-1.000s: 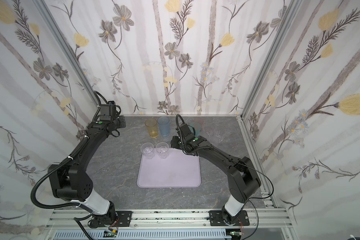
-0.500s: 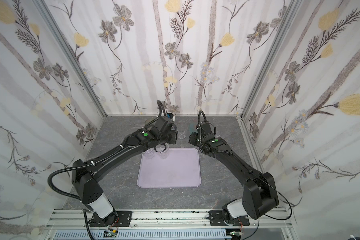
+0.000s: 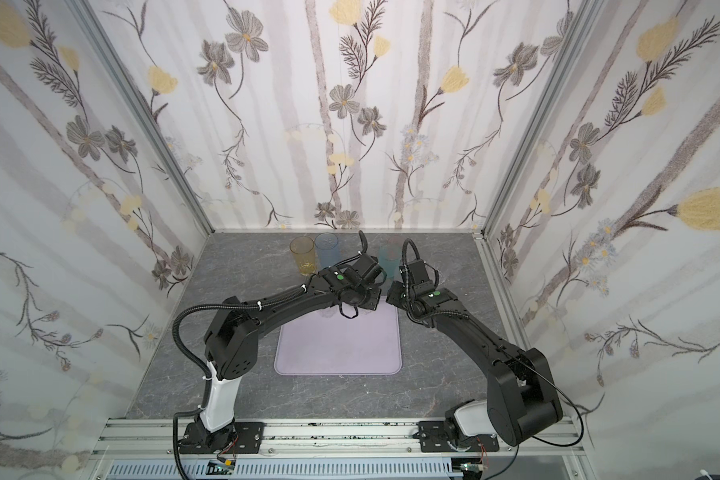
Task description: Place the glasses into the tray
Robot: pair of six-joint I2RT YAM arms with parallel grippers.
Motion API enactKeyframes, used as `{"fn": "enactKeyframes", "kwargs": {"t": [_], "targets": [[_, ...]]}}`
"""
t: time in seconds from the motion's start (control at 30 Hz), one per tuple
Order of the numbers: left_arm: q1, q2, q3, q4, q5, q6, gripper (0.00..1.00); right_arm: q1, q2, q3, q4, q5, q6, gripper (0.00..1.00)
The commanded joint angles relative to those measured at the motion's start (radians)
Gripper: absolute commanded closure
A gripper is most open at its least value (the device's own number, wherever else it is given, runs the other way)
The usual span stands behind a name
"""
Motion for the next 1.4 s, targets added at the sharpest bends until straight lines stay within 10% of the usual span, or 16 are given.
{"fn": "enactKeyframes", "kwargs": {"t": [0.0, 0.23, 0.67, 0.93, 1.37], "targets": [[0.002, 0.011, -0.003, 0.018, 0.003, 0.013, 1.0, -0.002, 0.013, -0.019, 0.074, -0.02, 0.021, 0.46], [0.005, 0.016, -0.011, 0.017, 0.018, 0.029, 0.97, -0.004, 0.034, -0.041, 0.094, -0.038, 0.03, 0.46], [0.009, -0.089, 0.051, -0.006, 0.031, 0.048, 0.53, -0.053, 0.017, -0.068, 0.096, -0.115, -0.009, 0.46], [0.014, -0.2, 0.031, -0.004, -0.098, 0.099, 0.46, -0.034, 0.085, -0.012, 0.098, -0.308, -0.039, 0.42], [0.066, -0.376, -0.234, 0.2, -0.263, 0.109, 0.44, 0.055, 0.207, 0.071, 0.128, -0.315, 0.014, 0.52]]}}
